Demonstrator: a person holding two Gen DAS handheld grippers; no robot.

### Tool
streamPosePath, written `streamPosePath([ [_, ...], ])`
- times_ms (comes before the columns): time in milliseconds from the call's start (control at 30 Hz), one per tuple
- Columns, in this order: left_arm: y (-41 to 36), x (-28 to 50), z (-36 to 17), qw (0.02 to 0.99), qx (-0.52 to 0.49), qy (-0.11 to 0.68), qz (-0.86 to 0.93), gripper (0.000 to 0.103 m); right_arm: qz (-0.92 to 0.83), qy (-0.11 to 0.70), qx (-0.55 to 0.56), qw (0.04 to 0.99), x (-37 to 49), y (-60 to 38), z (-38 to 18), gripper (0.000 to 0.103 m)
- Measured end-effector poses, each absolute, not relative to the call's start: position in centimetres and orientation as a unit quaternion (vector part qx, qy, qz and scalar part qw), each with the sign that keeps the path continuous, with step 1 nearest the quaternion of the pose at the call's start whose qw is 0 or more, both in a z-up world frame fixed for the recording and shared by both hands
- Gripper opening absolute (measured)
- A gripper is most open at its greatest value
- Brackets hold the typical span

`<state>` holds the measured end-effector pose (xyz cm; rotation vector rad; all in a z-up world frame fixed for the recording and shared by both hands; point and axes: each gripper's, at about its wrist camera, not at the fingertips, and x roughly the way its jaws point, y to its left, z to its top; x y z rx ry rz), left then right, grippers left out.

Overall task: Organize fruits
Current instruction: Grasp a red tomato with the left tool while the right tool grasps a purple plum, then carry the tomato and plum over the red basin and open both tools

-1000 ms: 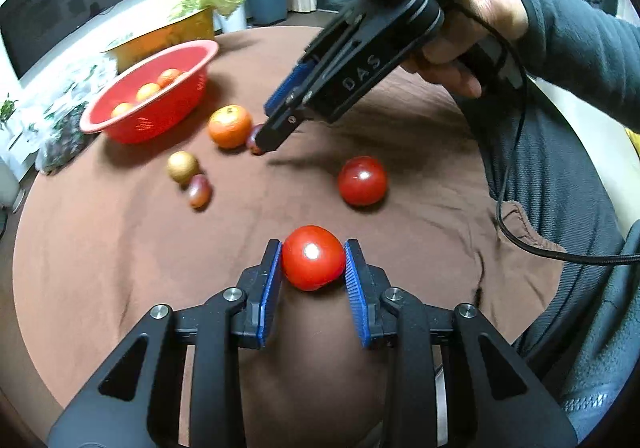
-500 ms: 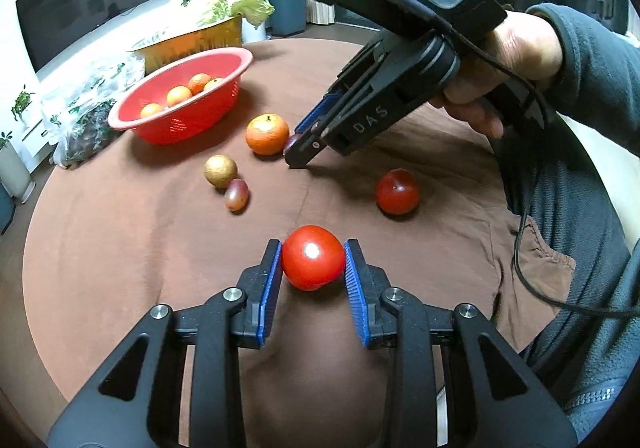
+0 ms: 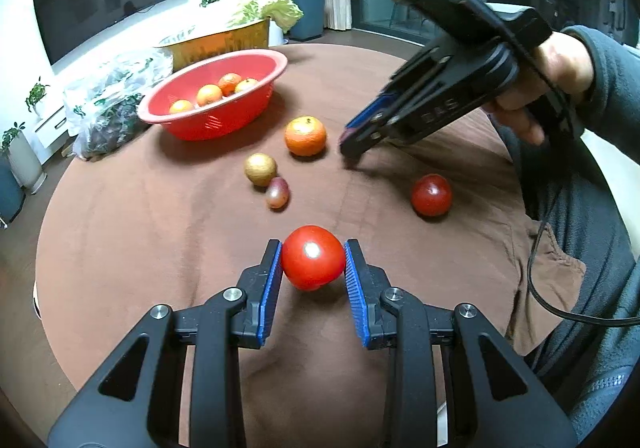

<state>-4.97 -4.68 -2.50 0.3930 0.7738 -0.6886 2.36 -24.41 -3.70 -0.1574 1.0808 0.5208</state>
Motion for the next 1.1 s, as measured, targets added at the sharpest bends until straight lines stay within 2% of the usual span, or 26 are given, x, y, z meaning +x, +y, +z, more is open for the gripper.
streamPosePath([
  [333,-2.9,-1.0,0.7,0.87,0.193,0.342,-0.299,0.029,0.229,0.47,-0.085,0.848,3.5,-27.1,0.1,0.026],
  [633,-3.6,6.2,3.7,0.872,0.235,0.324,-0.283,0.029,0.224,0.441,-0.109,0.862,8.8,-26.2,4.5,0.026],
  [800,-5.2,11.4,3.7,0.863,0.245,0.339,-0.283,0.029,0.227,0.448,-0.122,0.856,12.1,-25.1,4.2,0.026],
  [1100,-7.7,18.2,0.4,0.838,0.26,0.381,-0.292,0.029,0.23,0.474,-0.133,0.839,16.2,-23.4,1.1,0.026],
])
